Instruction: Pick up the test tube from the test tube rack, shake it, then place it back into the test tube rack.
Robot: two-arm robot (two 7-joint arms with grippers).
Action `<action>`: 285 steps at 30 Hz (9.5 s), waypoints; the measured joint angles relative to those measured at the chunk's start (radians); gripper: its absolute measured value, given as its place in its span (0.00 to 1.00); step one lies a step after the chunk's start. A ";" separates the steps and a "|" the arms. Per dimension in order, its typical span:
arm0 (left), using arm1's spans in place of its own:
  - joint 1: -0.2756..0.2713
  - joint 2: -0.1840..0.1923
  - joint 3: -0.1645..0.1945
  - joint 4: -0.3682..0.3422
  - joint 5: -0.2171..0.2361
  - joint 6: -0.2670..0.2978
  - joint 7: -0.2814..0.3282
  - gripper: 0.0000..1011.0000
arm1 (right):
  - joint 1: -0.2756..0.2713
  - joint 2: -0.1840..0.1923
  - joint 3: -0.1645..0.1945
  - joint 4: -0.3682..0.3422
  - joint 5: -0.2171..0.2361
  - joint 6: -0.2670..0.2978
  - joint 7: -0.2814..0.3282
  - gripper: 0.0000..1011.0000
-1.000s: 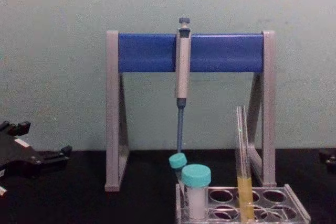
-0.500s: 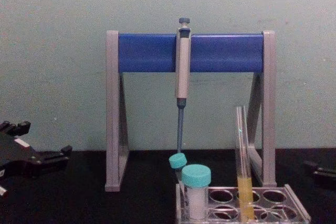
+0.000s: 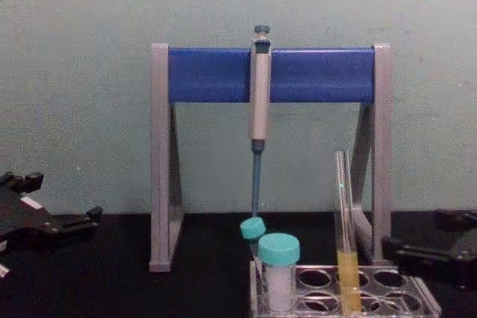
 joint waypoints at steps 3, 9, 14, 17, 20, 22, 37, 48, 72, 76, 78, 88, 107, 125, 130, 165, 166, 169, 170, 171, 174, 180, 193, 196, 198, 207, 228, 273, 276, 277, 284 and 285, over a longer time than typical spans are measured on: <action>0.000 0.000 0.000 0.000 0.000 0.000 0.000 1.00 | 0.012 -0.014 -0.007 0.009 -0.002 0.003 0.014 0.99; 0.000 0.000 0.000 0.000 0.000 0.000 0.000 1.00 | 0.049 -0.054 -0.026 0.044 -0.016 0.011 0.047 0.99; 0.000 0.000 0.000 0.000 0.000 0.000 0.000 1.00 | 0.082 -0.089 -0.037 0.084 -0.033 0.020 0.064 0.99; 0.000 0.000 0.000 0.000 0.000 0.000 0.000 1.00 | 0.100 -0.109 -0.041 0.105 -0.042 0.021 0.072 0.99; 0.000 0.000 0.000 0.000 0.000 0.000 0.000 1.00 | 0.117 -0.129 -0.043 0.129 -0.050 0.024 0.077 0.99; 0.000 0.000 0.000 0.000 0.000 0.000 0.000 1.00 | 0.128 -0.144 -0.043 0.146 -0.055 0.026 0.082 0.99; 0.000 0.000 0.000 0.000 0.000 0.000 0.000 1.00 | 0.159 -0.205 -0.024 0.198 -0.076 0.025 0.108 0.99; 0.000 0.000 0.000 0.000 0.000 0.000 0.000 1.00 | 0.158 -0.220 -0.009 0.198 -0.078 0.020 0.118 0.99; 0.000 0.000 0.000 0.000 0.000 0.000 0.000 1.00 | 0.156 -0.223 -0.006 0.194 -0.076 0.015 0.121 0.83; 0.000 0.000 0.000 0.000 0.000 0.000 0.000 1.00 | 0.156 -0.223 -0.006 0.194 -0.075 0.016 0.121 0.67; 0.000 0.000 0.000 0.000 0.000 0.000 0.000 1.00 | 0.156 -0.223 -0.006 0.194 -0.075 0.016 0.121 0.64; 0.000 0.000 0.000 0.000 0.000 0.000 0.000 1.00 | 0.156 -0.223 -0.006 0.194 -0.075 0.016 0.120 0.31; 0.000 0.000 0.000 0.000 0.000 0.000 0.000 1.00 | 0.153 -0.223 -0.004 0.194 -0.076 0.006 0.120 0.23; 0.000 0.000 0.000 0.000 0.000 0.000 0.000 1.00 | 0.093 -0.216 0.031 0.142 -0.071 -0.128 0.151 0.23; 0.000 0.000 0.000 0.000 0.000 0.000 0.000 1.00 | 0.080 -0.214 0.044 0.126 -0.055 -0.153 0.161 0.23; 0.000 0.000 0.000 0.000 0.000 0.000 0.000 1.00 | 0.152 -0.226 0.041 0.131 -0.014 -0.228 0.213 0.23; 0.000 0.000 0.000 0.000 0.000 0.000 0.000 1.00 | 0.156 -0.228 0.041 0.136 -0.015 -0.231 0.213 0.23; 0.000 0.000 0.000 0.000 0.000 0.000 0.000 1.00 | 0.167 -0.234 0.042 0.152 -0.024 -0.243 0.205 0.23; 0.000 0.000 0.000 0.000 0.000 0.000 0.000 1.00 | 0.169 -0.235 0.044 0.156 -0.030 -0.247 0.198 0.23; 0.000 0.000 0.000 0.000 0.000 0.000 0.000 1.00 | 0.169 -0.235 0.046 0.156 -0.033 -0.248 0.194 0.23; 0.000 0.000 0.000 0.000 0.000 0.000 0.000 1.00 | 0.166 -0.232 0.057 0.155 -0.048 -0.251 0.176 0.23; 0.000 0.000 0.000 0.000 0.000 0.000 0.000 1.00 | 0.134 -0.215 0.084 0.120 -0.070 -0.241 0.147 0.23; 0.000 0.000 0.000 0.000 0.000 0.000 0.000 1.00 | 0.045 -0.167 0.102 0.015 -0.019 -0.172 0.193 0.23; 0.000 0.000 0.000 0.000 0.000 0.000 0.000 1.00 | 0.047 -0.163 0.090 0.013 -0.001 -0.162 0.213 0.23; 0.000 0.000 0.000 0.000 0.000 0.000 0.000 1.00 | 0.051 -0.161 0.081 0.013 0.008 -0.158 0.225 0.23; 0.000 0.000 0.000 0.000 0.000 0.000 0.000 1.00 | 0.105 -0.181 0.031 0.066 0.046 -0.172 0.265 0.23; 0.000 0.000 0.000 0.000 0.000 0.000 0.000 1.00 | 0.141 -0.238 0.054 0.138 -0.020 -0.236 0.165 0.23; 0.000 0.000 0.000 0.000 0.000 0.000 0.000 1.00 | 0.120 -0.165 0.025 0.073 0.077 -0.122 0.288 0.23; 0.000 0.000 0.000 0.000 0.000 0.000 0.000 1.00 | 0.144 -0.181 0.015 0.105 0.079 -0.145 0.285 0.23; 0.000 0.000 0.000 0.000 0.000 0.000 0.000 1.00 | 0.149 -0.185 0.013 0.114 0.079 -0.152 0.281 0.23; 0.000 0.000 0.000 0.000 0.000 0.000 0.000 1.00 | 0.187 -0.225 0.018 0.177 0.058 -0.212 0.230 0.23; 0.000 0.000 0.000 0.000 0.000 0.000 0.000 1.00 | 0.189 -0.227 0.019 0.180 0.054 -0.214 0.224 0.23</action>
